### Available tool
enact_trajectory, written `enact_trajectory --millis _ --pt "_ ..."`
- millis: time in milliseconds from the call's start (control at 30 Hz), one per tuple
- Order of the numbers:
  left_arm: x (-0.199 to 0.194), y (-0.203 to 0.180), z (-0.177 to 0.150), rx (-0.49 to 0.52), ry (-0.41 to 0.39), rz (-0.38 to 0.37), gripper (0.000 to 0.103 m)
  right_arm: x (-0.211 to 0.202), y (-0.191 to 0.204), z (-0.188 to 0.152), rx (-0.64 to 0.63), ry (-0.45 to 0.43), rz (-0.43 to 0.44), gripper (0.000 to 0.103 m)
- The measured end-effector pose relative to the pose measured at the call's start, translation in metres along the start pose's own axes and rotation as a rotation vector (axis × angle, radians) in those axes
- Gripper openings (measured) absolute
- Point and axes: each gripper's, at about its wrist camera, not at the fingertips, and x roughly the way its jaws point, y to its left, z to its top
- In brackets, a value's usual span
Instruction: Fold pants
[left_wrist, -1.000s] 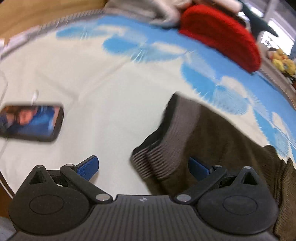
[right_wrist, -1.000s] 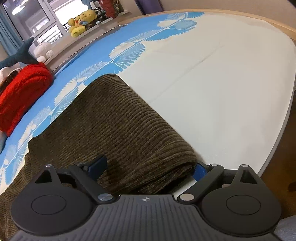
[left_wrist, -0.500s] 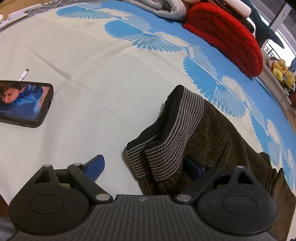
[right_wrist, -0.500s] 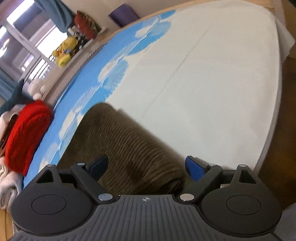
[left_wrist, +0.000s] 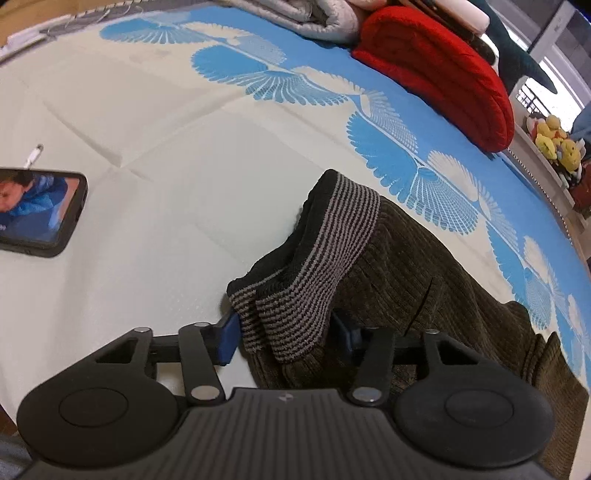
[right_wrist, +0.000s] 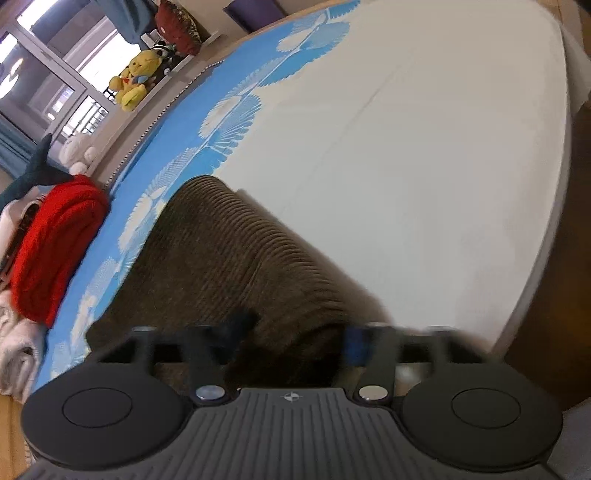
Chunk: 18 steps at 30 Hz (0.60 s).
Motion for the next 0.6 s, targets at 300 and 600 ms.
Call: enact_trajectory --millis 300,600 --pt "-0.012 0.001 -0.021 0.027 0.026 -0.039 0.051 0.014 0.004 0.041 0.030 -0.026 0.009 0.032" --pt "-0.006 0.012 -0.012 -0.013 0.052 -0.044 0.079 0.025 -0.014 0.037 0.161 0.016 0.032 0.063"
